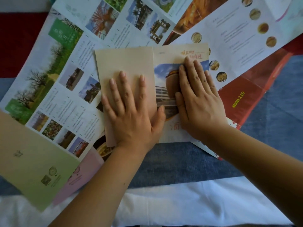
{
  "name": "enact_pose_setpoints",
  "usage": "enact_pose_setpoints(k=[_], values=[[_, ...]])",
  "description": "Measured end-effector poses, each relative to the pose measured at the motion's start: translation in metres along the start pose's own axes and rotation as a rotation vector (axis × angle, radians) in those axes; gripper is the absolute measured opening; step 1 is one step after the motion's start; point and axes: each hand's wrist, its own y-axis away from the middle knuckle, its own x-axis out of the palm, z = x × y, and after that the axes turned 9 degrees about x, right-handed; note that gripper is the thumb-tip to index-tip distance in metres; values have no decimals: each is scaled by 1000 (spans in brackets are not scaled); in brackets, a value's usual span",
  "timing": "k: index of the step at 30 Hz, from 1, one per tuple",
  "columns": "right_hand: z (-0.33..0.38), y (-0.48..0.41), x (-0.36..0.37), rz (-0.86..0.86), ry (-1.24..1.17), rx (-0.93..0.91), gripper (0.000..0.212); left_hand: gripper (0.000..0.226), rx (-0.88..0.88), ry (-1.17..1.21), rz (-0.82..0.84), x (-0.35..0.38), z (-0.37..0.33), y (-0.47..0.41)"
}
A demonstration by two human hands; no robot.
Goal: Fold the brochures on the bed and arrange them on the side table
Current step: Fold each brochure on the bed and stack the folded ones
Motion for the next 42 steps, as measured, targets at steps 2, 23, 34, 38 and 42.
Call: enact_pose_setpoints(k=[2,23,34,38,42], values=[[2,1,1,-6,19,3,61,84,5,-5,-17,3,0,0],[103,-3,23,102,-4,15,64,87,-46,-6,-90,3,94,24],[148,-4,40,113,7,22,69,103,-95,211,-210,0,142,36],[150,-4,42,92,23,24,69,100,-98,228,-231,1,144,36],[148,-6,42,94,50,22,69,87,-141,238,-260,-4,148,33]])
